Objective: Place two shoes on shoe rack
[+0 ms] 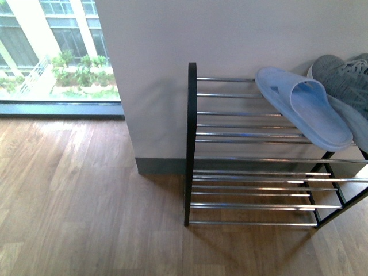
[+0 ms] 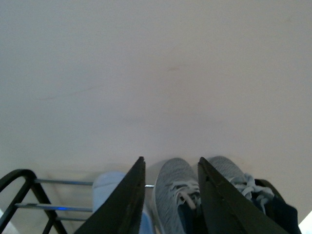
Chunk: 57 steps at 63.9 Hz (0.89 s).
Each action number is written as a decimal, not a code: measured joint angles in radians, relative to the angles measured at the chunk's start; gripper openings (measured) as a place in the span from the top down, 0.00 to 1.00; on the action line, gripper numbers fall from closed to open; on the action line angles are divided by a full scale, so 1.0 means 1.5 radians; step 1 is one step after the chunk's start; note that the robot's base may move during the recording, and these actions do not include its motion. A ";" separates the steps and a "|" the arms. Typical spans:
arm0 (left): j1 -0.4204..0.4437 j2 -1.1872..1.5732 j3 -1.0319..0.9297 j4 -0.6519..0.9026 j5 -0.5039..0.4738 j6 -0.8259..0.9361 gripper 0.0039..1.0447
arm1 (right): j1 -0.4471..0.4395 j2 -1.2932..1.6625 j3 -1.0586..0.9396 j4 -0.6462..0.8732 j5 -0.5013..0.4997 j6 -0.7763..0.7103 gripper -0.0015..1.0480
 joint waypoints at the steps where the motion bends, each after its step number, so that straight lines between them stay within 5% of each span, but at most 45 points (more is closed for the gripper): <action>1: 0.000 0.000 0.000 0.000 0.000 0.000 0.99 | 0.001 -0.004 -0.005 0.000 0.001 0.000 0.98; 42: 0.000 0.000 0.000 0.000 0.000 0.000 0.99 | 0.050 -0.238 -0.197 -0.029 0.049 0.003 0.99; 57: 0.000 0.000 0.000 0.000 0.000 0.000 0.99 | 0.051 -0.356 -0.231 -0.124 0.050 0.003 0.99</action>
